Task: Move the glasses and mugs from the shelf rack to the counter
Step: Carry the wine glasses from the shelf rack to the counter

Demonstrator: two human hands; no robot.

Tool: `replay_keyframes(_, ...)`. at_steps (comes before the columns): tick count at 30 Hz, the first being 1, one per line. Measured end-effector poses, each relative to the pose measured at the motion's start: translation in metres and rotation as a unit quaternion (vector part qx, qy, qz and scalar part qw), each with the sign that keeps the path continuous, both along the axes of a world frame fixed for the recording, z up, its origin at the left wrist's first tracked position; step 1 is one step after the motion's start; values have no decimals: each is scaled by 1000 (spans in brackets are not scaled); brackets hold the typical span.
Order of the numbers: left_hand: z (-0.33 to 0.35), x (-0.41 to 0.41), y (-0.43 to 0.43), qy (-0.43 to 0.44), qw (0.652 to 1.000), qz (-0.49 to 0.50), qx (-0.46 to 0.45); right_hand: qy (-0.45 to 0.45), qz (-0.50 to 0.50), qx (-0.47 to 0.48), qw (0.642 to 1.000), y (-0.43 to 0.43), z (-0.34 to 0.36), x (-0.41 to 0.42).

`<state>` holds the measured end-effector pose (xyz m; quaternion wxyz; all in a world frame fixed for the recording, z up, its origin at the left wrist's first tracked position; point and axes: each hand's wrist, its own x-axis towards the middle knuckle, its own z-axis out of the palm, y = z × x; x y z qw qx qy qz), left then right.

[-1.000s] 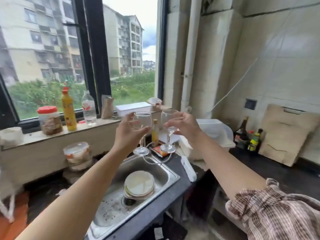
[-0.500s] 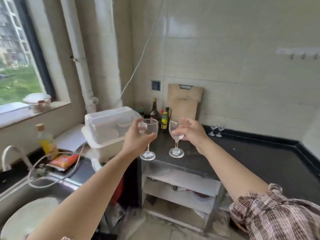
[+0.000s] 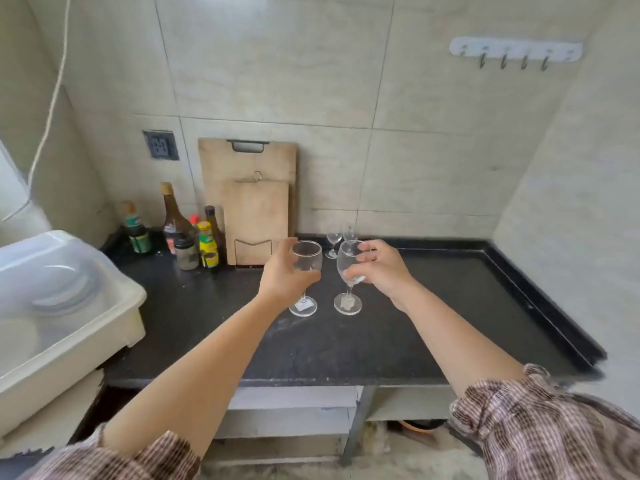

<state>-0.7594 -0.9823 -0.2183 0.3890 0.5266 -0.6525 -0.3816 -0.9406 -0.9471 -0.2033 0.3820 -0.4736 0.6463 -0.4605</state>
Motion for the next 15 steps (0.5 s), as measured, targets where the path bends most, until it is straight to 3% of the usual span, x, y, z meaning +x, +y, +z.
replay_keyframes(7,-35,-95,-85,-46,998,-47,27,19,-68,28,997,-71,-35,-93)
replay_keyframes(15,-82,-221,-180,-50,995,-35,74,37,-56,83,994,-169,-82,-220)
